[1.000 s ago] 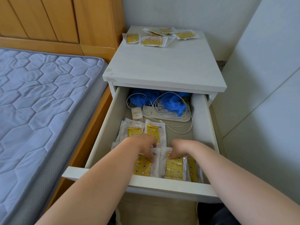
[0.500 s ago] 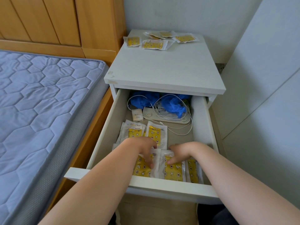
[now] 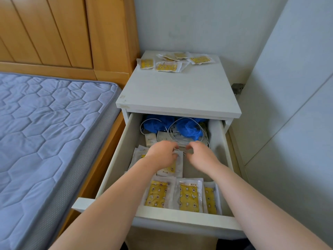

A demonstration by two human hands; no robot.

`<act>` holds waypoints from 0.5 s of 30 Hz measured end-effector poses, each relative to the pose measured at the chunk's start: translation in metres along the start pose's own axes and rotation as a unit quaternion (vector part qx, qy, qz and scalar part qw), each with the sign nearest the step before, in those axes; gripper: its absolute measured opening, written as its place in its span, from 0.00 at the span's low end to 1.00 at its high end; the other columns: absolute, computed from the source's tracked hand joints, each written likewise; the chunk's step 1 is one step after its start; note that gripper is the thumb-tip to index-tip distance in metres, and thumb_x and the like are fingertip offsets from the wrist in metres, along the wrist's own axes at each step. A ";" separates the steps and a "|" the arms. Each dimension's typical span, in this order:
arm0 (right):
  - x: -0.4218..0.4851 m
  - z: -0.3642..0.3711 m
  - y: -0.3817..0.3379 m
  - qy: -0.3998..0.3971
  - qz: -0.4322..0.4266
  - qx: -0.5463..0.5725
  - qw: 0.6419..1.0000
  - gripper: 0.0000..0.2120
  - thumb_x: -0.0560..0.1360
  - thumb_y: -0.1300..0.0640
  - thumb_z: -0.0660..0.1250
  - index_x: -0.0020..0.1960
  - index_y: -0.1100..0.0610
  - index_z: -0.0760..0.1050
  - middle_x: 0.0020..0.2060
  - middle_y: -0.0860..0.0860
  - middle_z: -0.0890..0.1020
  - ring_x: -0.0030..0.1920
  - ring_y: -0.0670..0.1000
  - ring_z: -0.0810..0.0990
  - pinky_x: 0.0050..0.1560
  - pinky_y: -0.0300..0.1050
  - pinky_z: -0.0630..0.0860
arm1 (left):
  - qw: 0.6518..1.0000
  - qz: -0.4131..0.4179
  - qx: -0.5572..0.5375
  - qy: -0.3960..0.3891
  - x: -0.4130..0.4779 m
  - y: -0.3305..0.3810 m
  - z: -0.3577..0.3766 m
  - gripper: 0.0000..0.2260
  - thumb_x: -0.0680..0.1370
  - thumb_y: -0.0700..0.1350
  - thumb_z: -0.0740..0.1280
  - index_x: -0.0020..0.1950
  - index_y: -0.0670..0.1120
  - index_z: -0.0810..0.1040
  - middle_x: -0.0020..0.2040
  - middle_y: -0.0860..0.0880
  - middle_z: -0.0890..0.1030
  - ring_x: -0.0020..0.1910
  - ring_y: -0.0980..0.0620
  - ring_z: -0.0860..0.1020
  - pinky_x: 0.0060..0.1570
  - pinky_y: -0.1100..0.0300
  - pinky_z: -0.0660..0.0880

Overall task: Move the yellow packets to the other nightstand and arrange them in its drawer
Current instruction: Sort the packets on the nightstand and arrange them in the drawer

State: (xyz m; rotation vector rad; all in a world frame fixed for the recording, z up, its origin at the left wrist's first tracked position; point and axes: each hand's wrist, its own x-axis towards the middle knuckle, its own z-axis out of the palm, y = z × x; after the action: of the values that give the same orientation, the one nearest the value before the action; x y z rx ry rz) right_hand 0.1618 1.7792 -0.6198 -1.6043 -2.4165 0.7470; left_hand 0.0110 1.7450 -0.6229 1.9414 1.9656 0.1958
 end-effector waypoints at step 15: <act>0.091 -0.100 -0.043 0.168 -0.101 0.045 0.980 0.12 0.76 0.63 0.59 0.57 0.57 0.76 0.56 0.50 0.77 0.56 0.49 0.74 0.53 0.40 0.70 | 0.963 -0.049 -0.064 0.258 0.084 -0.027 -0.110 0.17 0.81 0.44 0.58 0.70 0.47 0.70 0.70 0.48 0.70 0.69 0.48 0.65 0.65 0.55 0.65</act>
State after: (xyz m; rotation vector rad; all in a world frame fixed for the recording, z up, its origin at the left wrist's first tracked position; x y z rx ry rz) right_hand 0.1267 1.8803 -0.5267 -1.3042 -2.2223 0.4977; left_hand -0.0519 1.8446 -0.5447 1.8293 2.2857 0.8545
